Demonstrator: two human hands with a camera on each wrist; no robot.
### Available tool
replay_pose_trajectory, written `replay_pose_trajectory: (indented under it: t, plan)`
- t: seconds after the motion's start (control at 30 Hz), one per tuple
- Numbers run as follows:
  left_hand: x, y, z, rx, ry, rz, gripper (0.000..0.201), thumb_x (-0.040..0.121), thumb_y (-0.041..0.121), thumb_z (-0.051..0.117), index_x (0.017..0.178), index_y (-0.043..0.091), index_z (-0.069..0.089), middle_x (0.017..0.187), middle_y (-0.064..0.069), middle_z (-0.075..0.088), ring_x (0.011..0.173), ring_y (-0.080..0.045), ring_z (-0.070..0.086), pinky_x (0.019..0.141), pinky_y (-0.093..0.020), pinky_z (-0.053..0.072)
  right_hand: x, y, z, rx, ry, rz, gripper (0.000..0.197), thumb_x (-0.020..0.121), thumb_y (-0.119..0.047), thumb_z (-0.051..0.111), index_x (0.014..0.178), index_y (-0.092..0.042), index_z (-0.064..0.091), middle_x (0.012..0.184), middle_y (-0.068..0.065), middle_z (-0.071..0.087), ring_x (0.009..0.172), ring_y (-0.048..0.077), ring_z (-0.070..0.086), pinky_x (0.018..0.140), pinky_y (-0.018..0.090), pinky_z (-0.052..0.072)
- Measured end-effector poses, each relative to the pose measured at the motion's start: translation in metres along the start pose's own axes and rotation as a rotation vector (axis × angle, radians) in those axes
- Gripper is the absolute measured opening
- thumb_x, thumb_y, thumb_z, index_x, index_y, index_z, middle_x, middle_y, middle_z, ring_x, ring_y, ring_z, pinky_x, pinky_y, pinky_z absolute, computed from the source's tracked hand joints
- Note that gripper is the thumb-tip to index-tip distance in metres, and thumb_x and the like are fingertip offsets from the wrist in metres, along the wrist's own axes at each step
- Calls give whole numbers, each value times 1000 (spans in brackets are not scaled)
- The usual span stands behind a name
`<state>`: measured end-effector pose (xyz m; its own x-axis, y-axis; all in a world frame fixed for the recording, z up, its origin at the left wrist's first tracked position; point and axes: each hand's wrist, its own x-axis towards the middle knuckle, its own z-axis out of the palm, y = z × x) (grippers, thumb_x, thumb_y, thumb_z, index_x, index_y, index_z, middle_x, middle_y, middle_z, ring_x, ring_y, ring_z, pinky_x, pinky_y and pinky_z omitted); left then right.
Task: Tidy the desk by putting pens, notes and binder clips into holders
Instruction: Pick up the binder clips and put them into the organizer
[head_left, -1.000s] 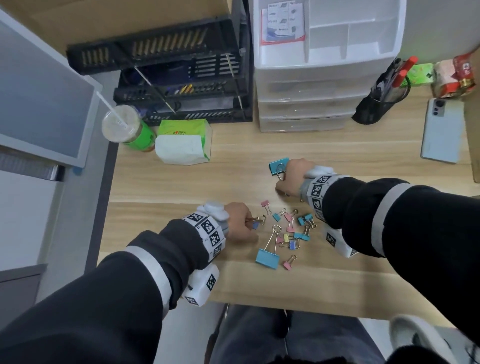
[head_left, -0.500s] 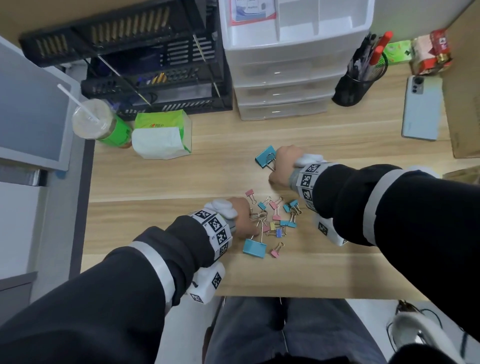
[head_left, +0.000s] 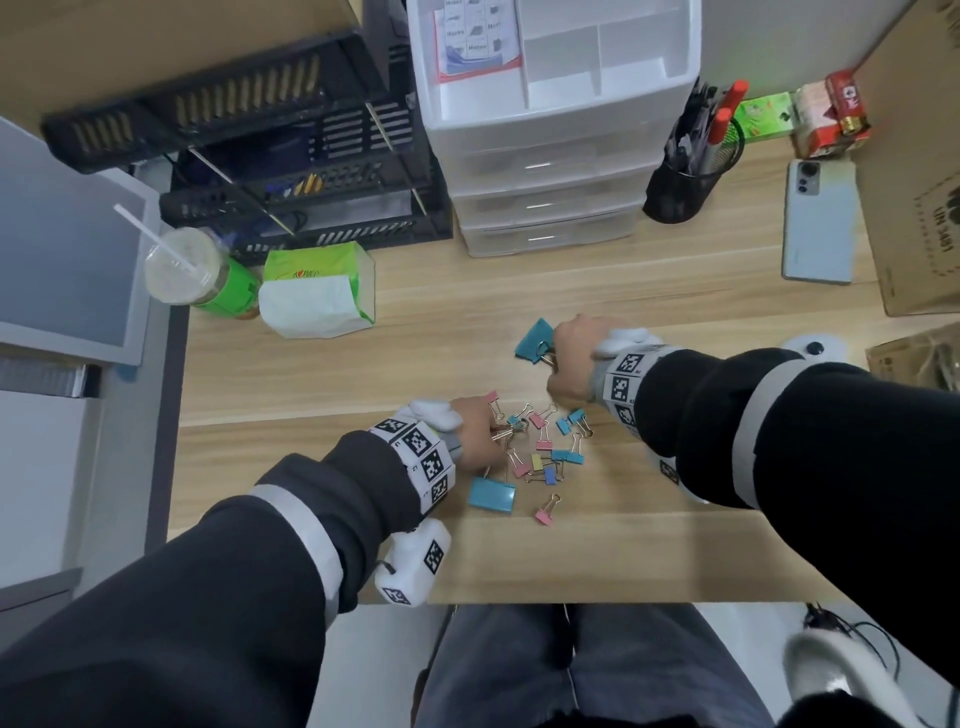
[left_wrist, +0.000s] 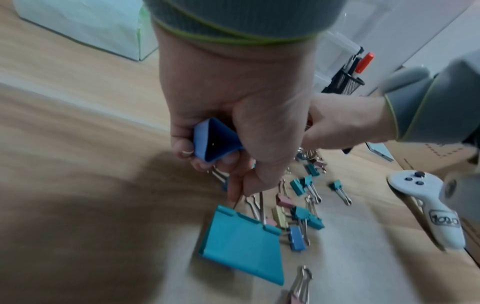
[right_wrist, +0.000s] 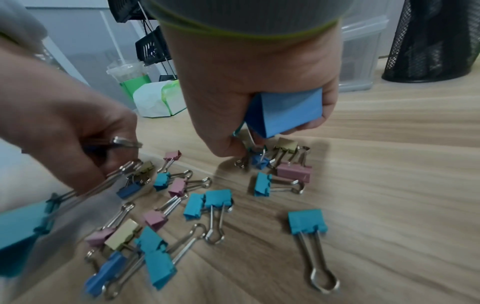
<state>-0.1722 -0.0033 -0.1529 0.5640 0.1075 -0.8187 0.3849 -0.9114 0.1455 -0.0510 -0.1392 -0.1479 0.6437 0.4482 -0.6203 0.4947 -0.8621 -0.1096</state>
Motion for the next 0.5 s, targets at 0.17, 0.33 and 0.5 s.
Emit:
replay_pose_trajectory:
  t: [0.17,0.33,0.5]
  plan:
    - [-5,-5,-23,-137,29,10,20,80,28,71,83,9,74,60,0,57,50,-18,50,48,-22,41,-1,2,-6,49,-29,-64,15,85,-27,55,77,-17,62,69,1,67,59,16,64,63,30,58]
    - [-16,-13,-55,-246,89,85,26,90,32,62,79,10,72,65,-5,63,51,-21,54,39,-18,41,-11,9,-27,174,13,-129,23,97,-26,50,83,-12,62,74,0,61,68,21,58,52,25,35]
    - [-35,-11,-100,-209,225,234,20,96,23,55,77,15,58,63,4,53,61,-19,50,47,-22,36,-28,20,-79,201,3,-185,27,100,-30,48,88,-11,63,78,4,63,64,19,55,52,26,36]
